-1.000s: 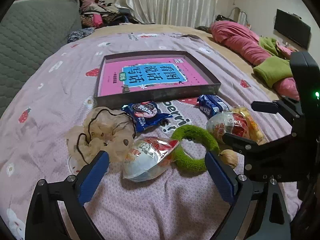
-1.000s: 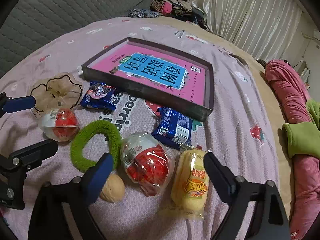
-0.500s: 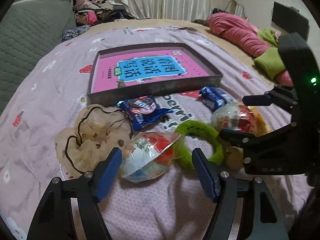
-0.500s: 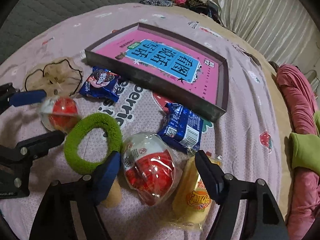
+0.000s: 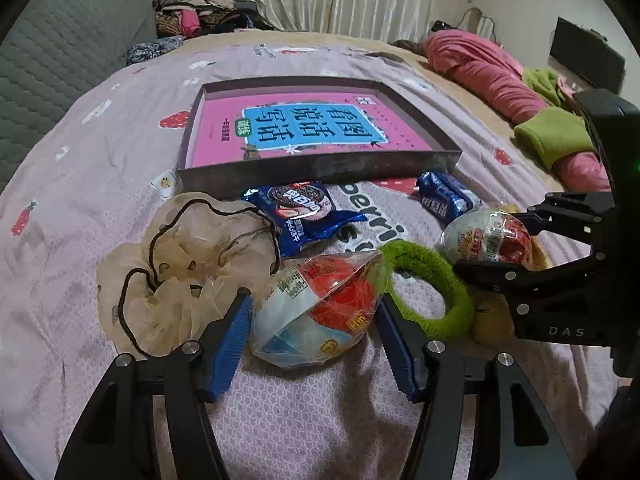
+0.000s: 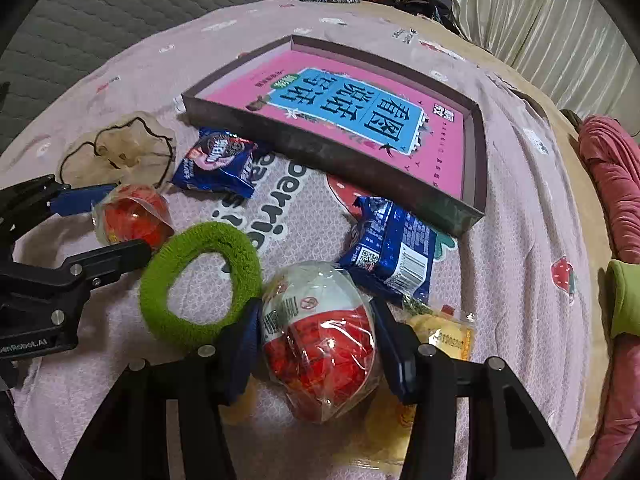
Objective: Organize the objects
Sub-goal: 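Lift the eggs with both grippers and carry them toward the tray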
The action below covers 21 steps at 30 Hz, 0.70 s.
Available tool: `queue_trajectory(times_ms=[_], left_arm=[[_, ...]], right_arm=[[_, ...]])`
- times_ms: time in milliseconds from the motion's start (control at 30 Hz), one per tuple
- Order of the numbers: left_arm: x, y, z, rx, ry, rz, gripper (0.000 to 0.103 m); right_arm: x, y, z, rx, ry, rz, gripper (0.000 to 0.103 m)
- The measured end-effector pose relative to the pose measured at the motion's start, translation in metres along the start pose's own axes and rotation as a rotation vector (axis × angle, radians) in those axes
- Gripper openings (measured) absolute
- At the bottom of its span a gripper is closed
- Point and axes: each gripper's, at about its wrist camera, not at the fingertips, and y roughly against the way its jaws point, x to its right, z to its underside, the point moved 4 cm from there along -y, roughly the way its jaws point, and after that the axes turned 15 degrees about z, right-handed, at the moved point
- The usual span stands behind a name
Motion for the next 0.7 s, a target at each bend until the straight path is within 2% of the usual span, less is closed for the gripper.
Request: queue_trajectory(times_ms=[700], left_arm=[[0.034,0.063,-0.016,0.113,-0.049,-0.006,0.064]], right_arm=[[0.007,0.077,-0.005,0.126,-0.074,-0.023,0.054]])
